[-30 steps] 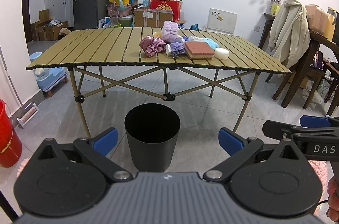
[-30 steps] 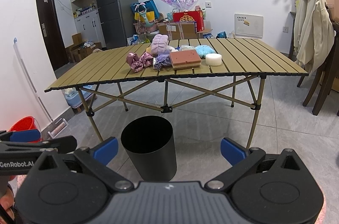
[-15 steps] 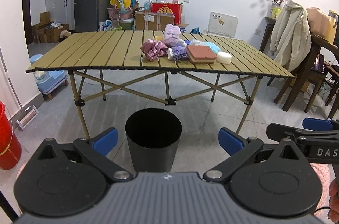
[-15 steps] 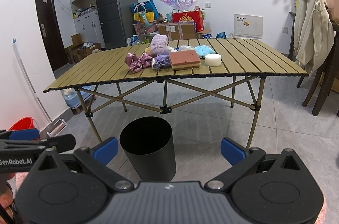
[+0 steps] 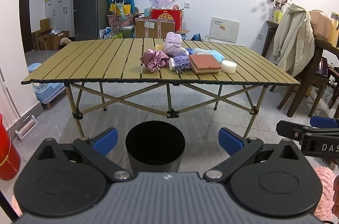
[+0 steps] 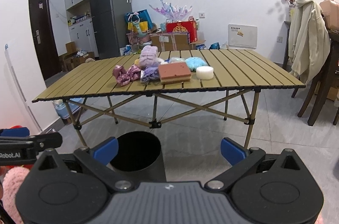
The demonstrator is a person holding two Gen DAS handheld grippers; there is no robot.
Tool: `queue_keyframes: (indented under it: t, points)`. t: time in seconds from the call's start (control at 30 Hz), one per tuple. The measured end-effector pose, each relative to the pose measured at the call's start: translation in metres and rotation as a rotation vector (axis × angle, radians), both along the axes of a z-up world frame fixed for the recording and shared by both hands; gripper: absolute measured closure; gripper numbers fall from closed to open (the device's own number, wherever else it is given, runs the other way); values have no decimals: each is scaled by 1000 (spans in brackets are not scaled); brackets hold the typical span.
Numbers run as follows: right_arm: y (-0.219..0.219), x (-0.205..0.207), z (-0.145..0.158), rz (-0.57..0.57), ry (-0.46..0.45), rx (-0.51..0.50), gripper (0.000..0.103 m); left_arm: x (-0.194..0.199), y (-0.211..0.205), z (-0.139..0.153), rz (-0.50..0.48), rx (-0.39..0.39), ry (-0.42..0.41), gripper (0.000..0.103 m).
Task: Collect trash
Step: 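Move both tools toward the items on the table, aiming at scrunchie and sponge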
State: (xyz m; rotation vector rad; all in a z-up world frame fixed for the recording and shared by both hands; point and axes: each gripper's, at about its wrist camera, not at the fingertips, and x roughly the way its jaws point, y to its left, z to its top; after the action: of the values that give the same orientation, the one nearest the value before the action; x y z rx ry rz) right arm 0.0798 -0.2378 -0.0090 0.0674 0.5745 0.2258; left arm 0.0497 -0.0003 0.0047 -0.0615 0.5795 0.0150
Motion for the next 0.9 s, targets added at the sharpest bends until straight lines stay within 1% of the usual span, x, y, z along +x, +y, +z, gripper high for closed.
queue_keyframes:
  t: [0.27, 0.6, 0.73, 0.9]
  points:
    - [1, 29, -9, -13, -35, 10, 0, 28, 5, -5, 5, -7, -20, 0]
    - [8, 69, -24, 11, -45, 38, 0, 70, 15, -18, 23, -12, -8, 0]
    - [7, 87, -30, 2, -45, 62, 0, 84, 16, -22, 34, -7, -13, 0]
    - [6, 111, -36, -10, -57, 56, 0, 108, 20, -27, 38, -10, -15, 0]
